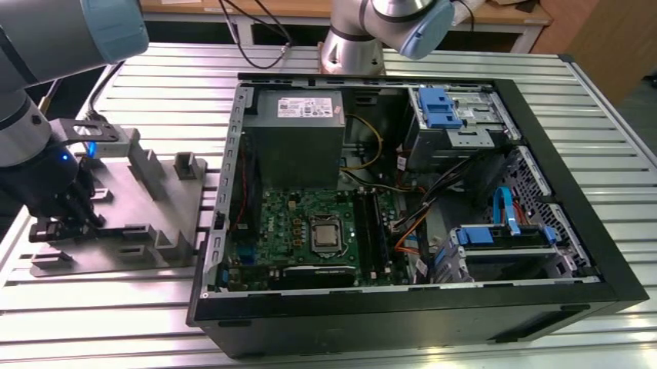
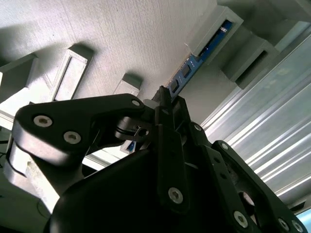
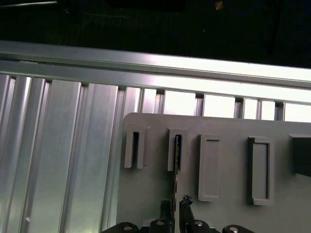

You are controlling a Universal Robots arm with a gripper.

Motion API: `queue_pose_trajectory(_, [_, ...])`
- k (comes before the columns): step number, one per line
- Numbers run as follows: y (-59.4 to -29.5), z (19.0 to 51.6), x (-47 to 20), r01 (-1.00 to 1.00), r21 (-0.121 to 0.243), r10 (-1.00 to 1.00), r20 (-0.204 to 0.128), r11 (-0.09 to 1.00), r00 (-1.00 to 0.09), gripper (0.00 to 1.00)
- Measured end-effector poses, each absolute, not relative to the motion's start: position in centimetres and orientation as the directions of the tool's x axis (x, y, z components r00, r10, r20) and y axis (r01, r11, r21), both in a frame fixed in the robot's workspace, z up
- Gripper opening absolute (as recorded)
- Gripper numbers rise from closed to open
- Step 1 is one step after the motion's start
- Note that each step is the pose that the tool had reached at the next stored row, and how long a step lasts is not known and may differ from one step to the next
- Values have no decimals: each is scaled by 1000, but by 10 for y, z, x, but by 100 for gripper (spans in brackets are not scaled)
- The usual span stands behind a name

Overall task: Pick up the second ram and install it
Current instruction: 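Pick up the second ram and move it above second insertion slot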

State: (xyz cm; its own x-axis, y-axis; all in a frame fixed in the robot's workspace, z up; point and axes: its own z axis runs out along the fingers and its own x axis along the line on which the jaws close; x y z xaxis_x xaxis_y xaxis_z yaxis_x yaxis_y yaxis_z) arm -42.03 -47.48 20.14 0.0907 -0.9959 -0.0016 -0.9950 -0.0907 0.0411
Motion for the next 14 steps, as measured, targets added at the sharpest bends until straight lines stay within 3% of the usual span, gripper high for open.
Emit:
queue_pose_trajectory(11, [-475,200,-420,-995,41,-996,-2,-91,91,22])
queue_pose_trajectory(14, [-475,200,-420,-995,41,-996,-2,-91,91,14])
